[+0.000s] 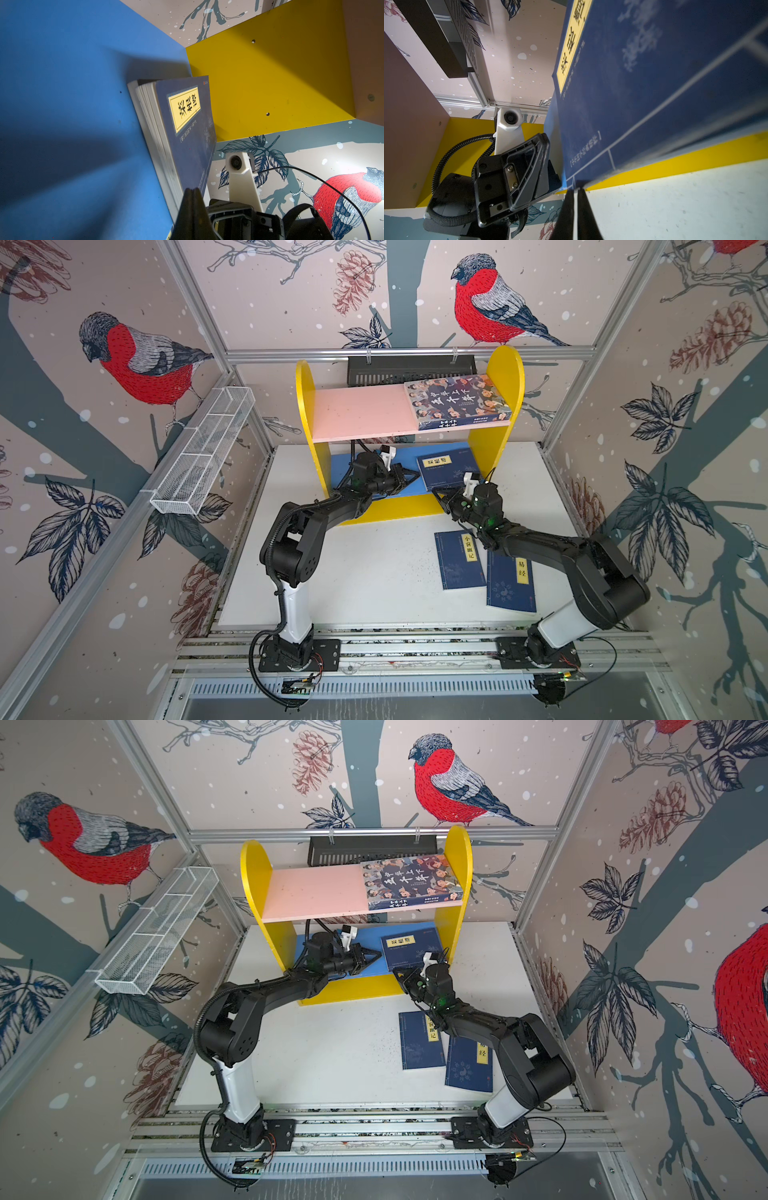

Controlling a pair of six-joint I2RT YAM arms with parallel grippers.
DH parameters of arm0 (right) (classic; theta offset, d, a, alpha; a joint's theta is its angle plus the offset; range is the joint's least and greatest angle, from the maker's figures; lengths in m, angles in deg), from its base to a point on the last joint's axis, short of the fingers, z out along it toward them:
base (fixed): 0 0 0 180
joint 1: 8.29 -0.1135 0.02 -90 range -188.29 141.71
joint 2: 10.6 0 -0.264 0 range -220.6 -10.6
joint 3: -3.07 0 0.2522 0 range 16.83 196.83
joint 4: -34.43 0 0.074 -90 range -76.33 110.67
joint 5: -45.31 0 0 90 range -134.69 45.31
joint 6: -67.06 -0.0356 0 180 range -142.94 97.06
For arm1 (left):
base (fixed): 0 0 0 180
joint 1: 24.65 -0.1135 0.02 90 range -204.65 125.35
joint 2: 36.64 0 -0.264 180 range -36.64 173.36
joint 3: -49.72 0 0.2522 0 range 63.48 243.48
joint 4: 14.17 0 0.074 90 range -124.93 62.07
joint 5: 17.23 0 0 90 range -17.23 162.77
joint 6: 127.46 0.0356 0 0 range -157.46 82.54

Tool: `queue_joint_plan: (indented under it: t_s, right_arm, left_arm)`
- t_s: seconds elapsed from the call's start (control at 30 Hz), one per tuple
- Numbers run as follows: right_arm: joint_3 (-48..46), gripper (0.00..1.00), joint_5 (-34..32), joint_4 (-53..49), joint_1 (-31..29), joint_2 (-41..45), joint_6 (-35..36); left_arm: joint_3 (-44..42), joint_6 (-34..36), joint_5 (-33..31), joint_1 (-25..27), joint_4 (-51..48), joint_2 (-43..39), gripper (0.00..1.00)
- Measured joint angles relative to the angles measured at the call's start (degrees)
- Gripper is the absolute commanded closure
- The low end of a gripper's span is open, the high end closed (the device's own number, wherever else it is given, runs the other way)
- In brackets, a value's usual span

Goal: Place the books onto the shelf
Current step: 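Withdraw the right gripper from the shelf toward the table books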

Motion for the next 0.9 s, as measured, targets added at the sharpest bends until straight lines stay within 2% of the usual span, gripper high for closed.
queue_joint_plan:
  t_s: [0.4,0.67,0.73,0.9]
  right_arm:
    - [0.52,0.89,0.26,0.24,0.02,0.0,0.0]
    - [-2.8,0.85,-1.01,-3.45,-0.02,8.59,0.37]
    - [-3.98,0.81,-2.14,-5.95,0.09,12.2,1.27]
    - [-5.01,0.6,-5.6,-16.37,0.98,22.12,4.13]
  left_arm:
    - [-0.11,-0.04,0.11,-0.02,0.07,-0.07,0.99]
    - [-0.87,-1.64,0.15,-0.09,1.44,-0.04,0.99]
    - [-0.96,-1.77,0.15,-0.07,1.9,0.02,0.99]
    - [-1.18,-2.56,0.11,0.04,2.19,-0.15,0.99]
